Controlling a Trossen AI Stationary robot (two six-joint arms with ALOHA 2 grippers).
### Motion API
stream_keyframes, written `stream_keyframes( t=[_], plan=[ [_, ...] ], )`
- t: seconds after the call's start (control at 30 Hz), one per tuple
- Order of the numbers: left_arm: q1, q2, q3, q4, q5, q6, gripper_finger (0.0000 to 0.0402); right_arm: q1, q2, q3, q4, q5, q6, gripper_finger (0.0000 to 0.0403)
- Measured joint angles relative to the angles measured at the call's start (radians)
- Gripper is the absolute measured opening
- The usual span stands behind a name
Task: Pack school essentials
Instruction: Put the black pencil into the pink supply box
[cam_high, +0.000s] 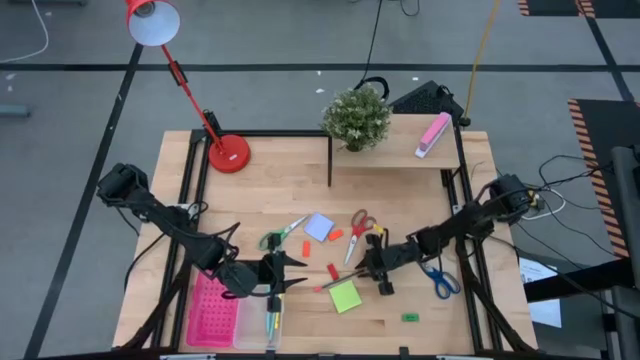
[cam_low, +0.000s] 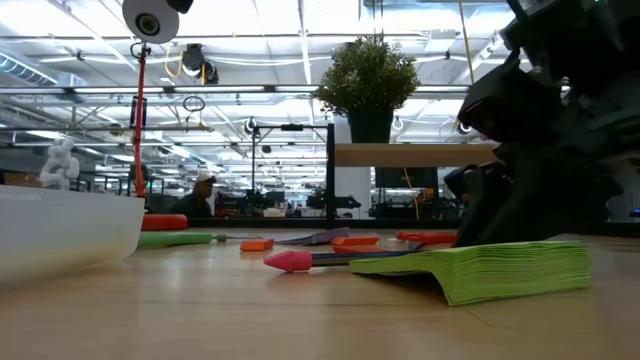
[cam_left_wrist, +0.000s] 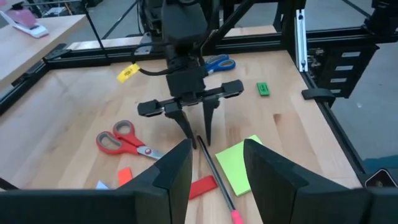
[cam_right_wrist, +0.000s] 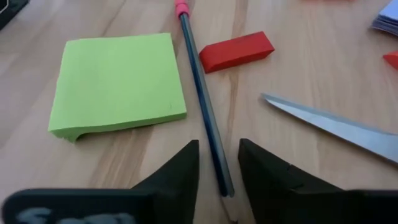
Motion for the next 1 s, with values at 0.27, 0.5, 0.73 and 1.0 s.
stream_keyframes(
  t=[0.27, 0.5, 0.73, 1.0],
  plan=[
    [0.0, 0.0, 0.0, 0.0, 0.0, 0.0, 0.015, -0.005, 0.002, 0.0, -0.01, 0.0, -0.025, 0.0022],
    [0.0, 0.0, 0.0, 0.001, 0.0, -0.001, 0.015, -0.004, 0.004, -0.001, 0.005, -0.006, -0.045, 0.0017],
    [0.0, 0.0, 0.0, 0.0, 0.0, -0.008, 0.015, -0.004, -0.024, -0.002, 0.019, -0.013, -0.053, 0.002],
    [0.0, 0.0, 0.0, -0.012, -0.001, -0.017, 0.015, 0.012, -0.108, -0.005, 0.014, -0.044, -0.04, 0.0018]
  ],
)
